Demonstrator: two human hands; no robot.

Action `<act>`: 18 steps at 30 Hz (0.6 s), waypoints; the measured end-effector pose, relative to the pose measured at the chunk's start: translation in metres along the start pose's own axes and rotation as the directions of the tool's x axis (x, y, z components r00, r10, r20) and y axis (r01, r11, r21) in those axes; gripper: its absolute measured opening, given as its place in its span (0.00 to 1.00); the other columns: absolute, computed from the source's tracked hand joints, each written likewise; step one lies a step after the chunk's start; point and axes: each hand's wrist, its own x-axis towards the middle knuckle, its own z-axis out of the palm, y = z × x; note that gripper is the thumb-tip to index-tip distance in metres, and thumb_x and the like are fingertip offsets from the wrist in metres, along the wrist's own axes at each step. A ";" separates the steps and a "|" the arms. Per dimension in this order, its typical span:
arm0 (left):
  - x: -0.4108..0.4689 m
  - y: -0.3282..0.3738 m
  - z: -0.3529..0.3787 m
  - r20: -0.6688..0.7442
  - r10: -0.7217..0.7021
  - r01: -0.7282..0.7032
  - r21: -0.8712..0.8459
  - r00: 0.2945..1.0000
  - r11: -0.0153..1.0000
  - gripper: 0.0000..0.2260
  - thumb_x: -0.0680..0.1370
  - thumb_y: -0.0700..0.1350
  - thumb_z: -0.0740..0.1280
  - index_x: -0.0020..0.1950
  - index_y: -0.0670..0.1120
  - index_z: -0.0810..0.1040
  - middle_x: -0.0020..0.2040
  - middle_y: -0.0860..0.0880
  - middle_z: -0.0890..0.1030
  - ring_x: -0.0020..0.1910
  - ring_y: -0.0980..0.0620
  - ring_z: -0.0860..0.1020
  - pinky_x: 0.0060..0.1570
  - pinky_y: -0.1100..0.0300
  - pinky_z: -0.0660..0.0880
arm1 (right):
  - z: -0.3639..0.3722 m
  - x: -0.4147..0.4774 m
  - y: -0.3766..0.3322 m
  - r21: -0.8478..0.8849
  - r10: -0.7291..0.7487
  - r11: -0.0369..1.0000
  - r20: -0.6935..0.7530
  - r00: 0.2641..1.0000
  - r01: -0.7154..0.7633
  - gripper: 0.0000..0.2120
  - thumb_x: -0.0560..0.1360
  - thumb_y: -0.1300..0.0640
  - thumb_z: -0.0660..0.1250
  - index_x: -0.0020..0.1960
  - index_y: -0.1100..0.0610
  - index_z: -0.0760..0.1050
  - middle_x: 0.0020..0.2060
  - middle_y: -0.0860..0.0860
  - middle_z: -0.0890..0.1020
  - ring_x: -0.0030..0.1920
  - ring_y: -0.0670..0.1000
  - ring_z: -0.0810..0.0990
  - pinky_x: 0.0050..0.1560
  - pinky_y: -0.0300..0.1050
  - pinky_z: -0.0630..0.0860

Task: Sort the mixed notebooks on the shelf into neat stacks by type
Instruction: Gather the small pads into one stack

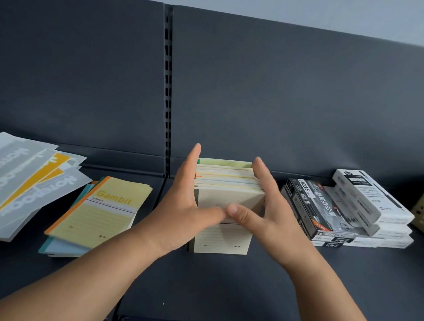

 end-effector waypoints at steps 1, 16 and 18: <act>0.002 0.001 0.001 0.002 -0.013 0.013 -0.013 1.000 1.000 0.46 0.72 0.41 0.74 0.76 0.65 0.47 0.65 0.74 0.59 0.63 0.80 0.58 0.60 0.78 0.60 | 0.000 0.001 -0.002 0.014 0.005 1.000 0.010 1.000 -0.005 0.50 0.64 0.41 0.73 0.79 0.43 0.51 0.65 0.26 0.63 0.69 0.26 0.61 0.63 0.25 0.63; 0.005 0.006 0.002 -0.006 -0.125 0.122 -0.188 0.992 0.975 0.34 0.70 0.32 0.65 0.70 0.58 0.64 0.53 0.55 0.74 0.39 0.68 0.77 0.41 0.76 0.72 | 0.012 0.004 -0.002 0.227 0.078 0.972 -0.057 0.995 -0.063 0.43 0.66 0.57 0.75 0.75 0.44 0.58 0.58 0.39 0.75 0.53 0.34 0.80 0.53 0.33 0.75; 0.005 0.007 -0.004 -0.008 -0.116 0.114 -0.159 0.993 0.981 0.36 0.64 0.38 0.65 0.69 0.60 0.64 0.53 0.52 0.75 0.46 0.58 0.78 0.49 0.65 0.74 | 0.016 0.003 -0.004 0.218 0.071 0.974 -0.068 0.995 -0.055 0.42 0.68 0.60 0.76 0.75 0.45 0.59 0.56 0.38 0.76 0.52 0.35 0.80 0.52 0.34 0.76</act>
